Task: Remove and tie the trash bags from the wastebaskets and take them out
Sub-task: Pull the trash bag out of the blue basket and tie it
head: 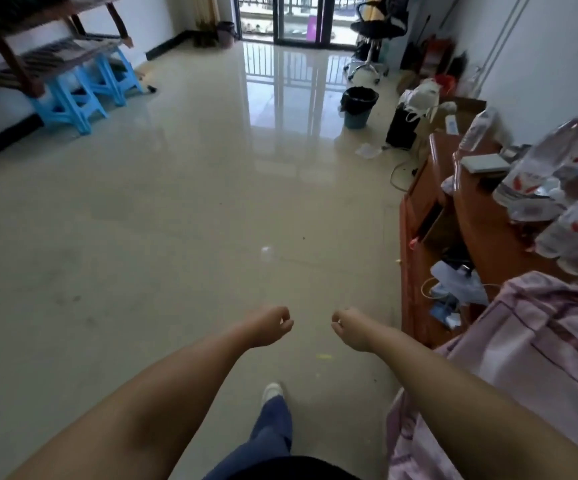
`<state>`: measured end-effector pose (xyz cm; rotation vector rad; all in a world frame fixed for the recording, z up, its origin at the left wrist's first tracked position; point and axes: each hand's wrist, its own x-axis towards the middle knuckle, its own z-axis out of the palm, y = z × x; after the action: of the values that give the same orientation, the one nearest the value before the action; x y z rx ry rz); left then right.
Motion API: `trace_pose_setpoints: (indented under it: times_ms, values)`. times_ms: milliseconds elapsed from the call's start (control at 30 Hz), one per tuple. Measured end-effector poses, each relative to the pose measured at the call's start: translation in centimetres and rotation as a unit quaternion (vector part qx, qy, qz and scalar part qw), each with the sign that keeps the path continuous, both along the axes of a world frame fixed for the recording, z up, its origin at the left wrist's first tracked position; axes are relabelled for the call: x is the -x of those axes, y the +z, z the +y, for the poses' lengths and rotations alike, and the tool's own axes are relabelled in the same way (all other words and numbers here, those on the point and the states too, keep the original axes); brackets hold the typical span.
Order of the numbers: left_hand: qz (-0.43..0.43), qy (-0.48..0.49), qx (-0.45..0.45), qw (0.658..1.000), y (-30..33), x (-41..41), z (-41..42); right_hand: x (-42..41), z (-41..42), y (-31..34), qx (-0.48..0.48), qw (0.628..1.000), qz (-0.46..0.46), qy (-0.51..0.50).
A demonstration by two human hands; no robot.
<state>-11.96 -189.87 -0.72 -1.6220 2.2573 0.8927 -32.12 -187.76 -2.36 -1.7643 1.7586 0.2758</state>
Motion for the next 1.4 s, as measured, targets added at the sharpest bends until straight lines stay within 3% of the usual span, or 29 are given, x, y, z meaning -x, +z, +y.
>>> trace_pose_setpoints:
  times_ms: [333,733,1133,1400]
  values:
    - [-0.002,-0.028,-0.021,0.999,1.0,5.3,-26.3,4.8,-23.7,1.2,-0.013,0.998,-0.014,-0.056]
    - [0.02,-0.017,-0.03,0.999,-0.6,17.8,-56.9,17.8,-54.1,0.0,-0.03,0.999,0.013,-0.019]
    - [0.033,0.01,-0.034,0.999,-2.2,23.4,-86.8,23.6,-85.3,-2.6,-0.029,0.999,-0.012,-0.014]
    - [-0.045,-0.068,-0.031,0.996,-0.8,27.4,-109.6,28.0,-105.0,0.2,-0.015,0.997,-0.018,-0.074]
